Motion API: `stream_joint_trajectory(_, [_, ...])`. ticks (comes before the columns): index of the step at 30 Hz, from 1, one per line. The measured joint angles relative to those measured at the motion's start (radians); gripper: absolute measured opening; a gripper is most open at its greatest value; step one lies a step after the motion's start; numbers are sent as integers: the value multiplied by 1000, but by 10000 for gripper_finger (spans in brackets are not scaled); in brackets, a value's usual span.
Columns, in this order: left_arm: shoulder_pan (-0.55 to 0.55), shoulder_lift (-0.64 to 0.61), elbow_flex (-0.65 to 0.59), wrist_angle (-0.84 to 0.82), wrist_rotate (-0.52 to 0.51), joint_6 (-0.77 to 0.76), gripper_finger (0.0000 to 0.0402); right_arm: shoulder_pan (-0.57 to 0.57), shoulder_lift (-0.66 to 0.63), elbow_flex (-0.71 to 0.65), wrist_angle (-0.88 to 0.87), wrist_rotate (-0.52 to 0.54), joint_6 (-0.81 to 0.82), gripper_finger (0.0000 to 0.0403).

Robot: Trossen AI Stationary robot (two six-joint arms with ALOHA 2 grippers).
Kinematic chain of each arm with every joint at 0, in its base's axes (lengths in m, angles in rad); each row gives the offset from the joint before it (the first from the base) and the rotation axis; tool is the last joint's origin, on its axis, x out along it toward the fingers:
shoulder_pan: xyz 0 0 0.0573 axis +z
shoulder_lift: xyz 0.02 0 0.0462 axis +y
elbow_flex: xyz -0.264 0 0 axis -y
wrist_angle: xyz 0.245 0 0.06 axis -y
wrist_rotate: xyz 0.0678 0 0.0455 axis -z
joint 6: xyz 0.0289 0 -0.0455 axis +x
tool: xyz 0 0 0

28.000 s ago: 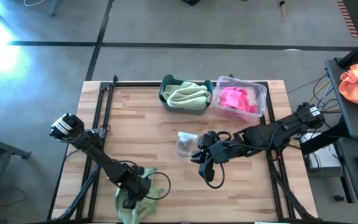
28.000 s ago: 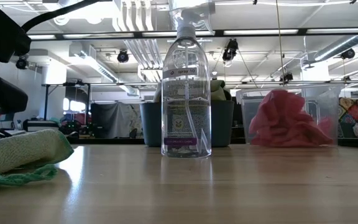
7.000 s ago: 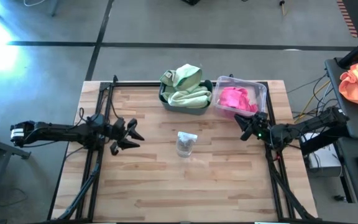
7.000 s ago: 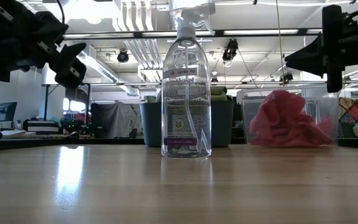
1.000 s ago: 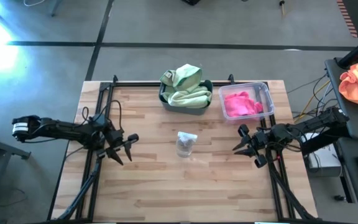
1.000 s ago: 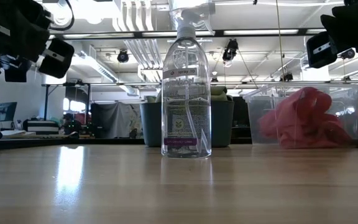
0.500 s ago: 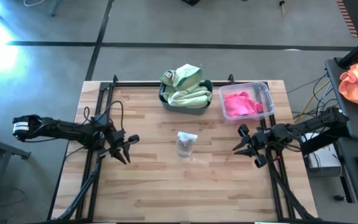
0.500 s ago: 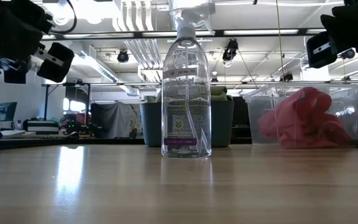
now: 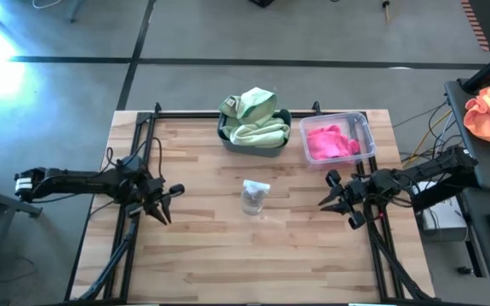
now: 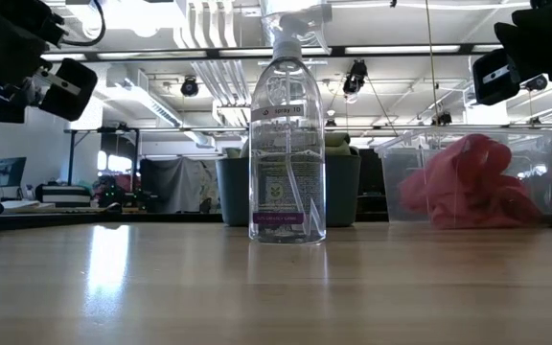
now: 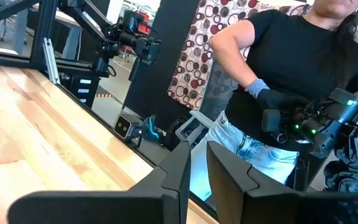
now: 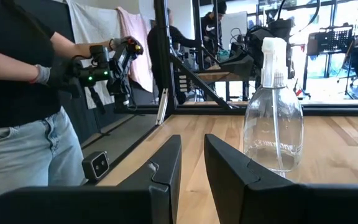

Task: Sort microfiber towel by color & place in baskets
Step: Return to Home Position

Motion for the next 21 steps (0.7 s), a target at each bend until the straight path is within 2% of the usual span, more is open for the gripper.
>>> stream_joint_trajectory(11, [2, -212, 0, -228, -2, 0, 38, 0, 0, 0, 0, 0, 0, 63])
stream_joint_trajectory(21, [2, -342, 0, -380, -3, 0, 38, 0, 0, 0, 0, 0, 0, 63])
